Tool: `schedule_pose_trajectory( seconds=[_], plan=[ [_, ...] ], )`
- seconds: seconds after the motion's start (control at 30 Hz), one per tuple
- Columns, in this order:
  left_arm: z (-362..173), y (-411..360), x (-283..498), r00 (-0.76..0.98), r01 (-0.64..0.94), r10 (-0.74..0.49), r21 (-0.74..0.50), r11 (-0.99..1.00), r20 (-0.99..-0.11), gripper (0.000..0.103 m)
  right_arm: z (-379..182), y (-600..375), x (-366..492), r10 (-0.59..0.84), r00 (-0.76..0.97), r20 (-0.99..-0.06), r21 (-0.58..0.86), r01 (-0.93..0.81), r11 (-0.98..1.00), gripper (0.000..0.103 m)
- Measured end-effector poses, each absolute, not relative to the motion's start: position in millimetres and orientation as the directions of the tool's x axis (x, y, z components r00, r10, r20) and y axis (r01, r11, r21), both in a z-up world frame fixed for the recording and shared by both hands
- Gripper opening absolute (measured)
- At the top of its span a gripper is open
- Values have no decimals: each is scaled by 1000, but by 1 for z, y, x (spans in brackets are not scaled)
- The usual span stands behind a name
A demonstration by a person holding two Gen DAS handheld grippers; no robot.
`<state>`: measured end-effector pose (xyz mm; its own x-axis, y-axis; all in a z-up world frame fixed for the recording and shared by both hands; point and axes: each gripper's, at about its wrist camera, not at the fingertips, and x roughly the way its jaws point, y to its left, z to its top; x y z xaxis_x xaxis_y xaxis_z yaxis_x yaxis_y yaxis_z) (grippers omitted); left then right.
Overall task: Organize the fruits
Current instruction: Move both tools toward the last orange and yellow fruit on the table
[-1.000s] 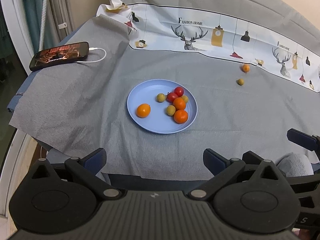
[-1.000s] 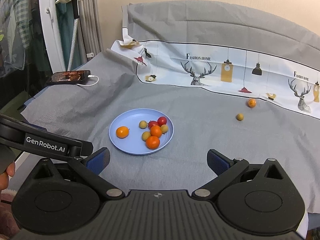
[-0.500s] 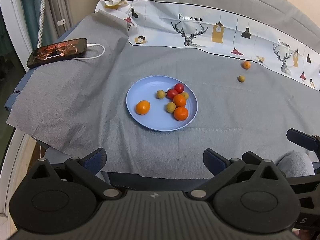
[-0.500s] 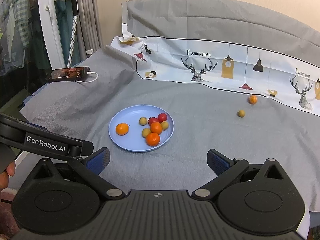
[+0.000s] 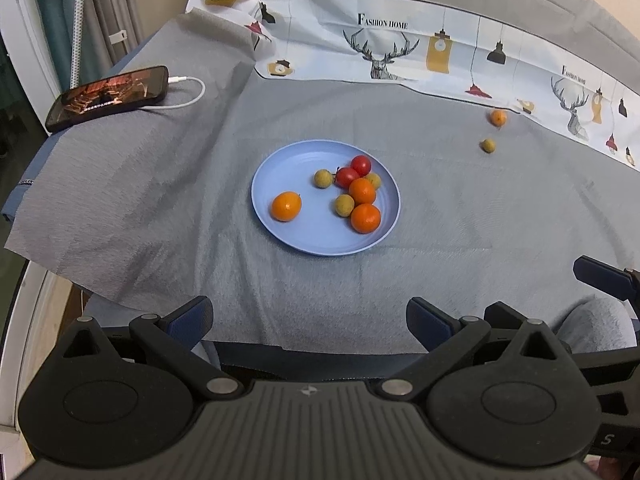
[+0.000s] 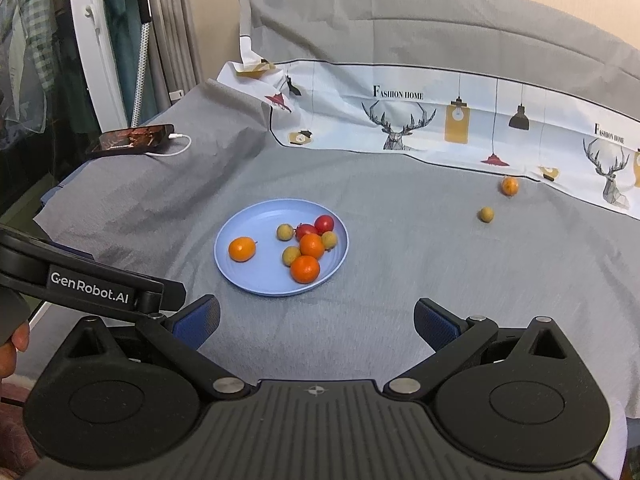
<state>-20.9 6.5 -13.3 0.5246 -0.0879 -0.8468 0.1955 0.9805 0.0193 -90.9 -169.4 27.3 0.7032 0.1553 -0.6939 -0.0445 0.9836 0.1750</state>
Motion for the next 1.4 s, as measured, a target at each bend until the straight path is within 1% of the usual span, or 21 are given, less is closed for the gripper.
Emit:
schedule_pose_trajectory(
  seconds=[0.37, 0.47, 0.57, 0.73, 0.83, 0.93, 1.0, 1.13, 1.23, 1.27, 1.33, 1.4],
  plan=[
    [-32, -23, 8, 462, 225, -58, 53, 973, -885, 103, 2, -191, -75, 157, 669, -727, 221, 12, 975, 102],
    [-38, -40, 24, 425, 237, -66, 41, 971, -903, 103, -6, -211, -70, 130, 669, -732, 231, 65, 971, 102],
    [-45, -65, 46, 390, 264, -86, 22, 964, -917, 103, -16, -241, -63, 71, 671, -738, 225, 147, 963, 102],
    [-56, -134, 99, 394, 352, -124, 25, 936, -911, 103, -40, -313, -44, -93, 664, -742, 145, 295, 944, 102],
    [-66, -191, 136, 411, 436, -182, 17, 900, -893, 103, -61, -362, -26, -174, 646, -743, 109, 373, 922, 102],
    [-90, -252, 175, 438, 509, -217, 42, 860, -873, 103, -88, -411, 0, -242, 633, -736, 77, 433, 898, 102],
    [-112, -287, 199, 437, 537, -221, 57, 841, -872, 103, -109, -442, 20, -256, 633, -731, 83, 454, 887, 102],
    [-163, -344, 251, 403, 569, -236, 40, 821, -884, 103, -159, -486, 70, -259, 641, -722, 56, 428, 902, 102],
    [-195, -364, 280, 406, 585, -219, 68, 808, -887, 102, -201, -512, 117, -211, 639, -740, 41, 355, 934, 102],
    [-201, -365, 288, 411, 585, -215, 75, 807, -886, 103, -209, -516, 127, -193, 640, -743, 46, 337, 940, 102],
    [-203, -356, 302, 412, 582, -264, 28, 813, -872, 103, -221, -520, 150, -158, 661, -734, 63, 298, 953, 102],
    [-202, -349, 311, 424, 591, -274, 35, 806, -863, 103, -226, -517, 171, -138, 708, -693, 57, 245, 968, 102]
  ],
)
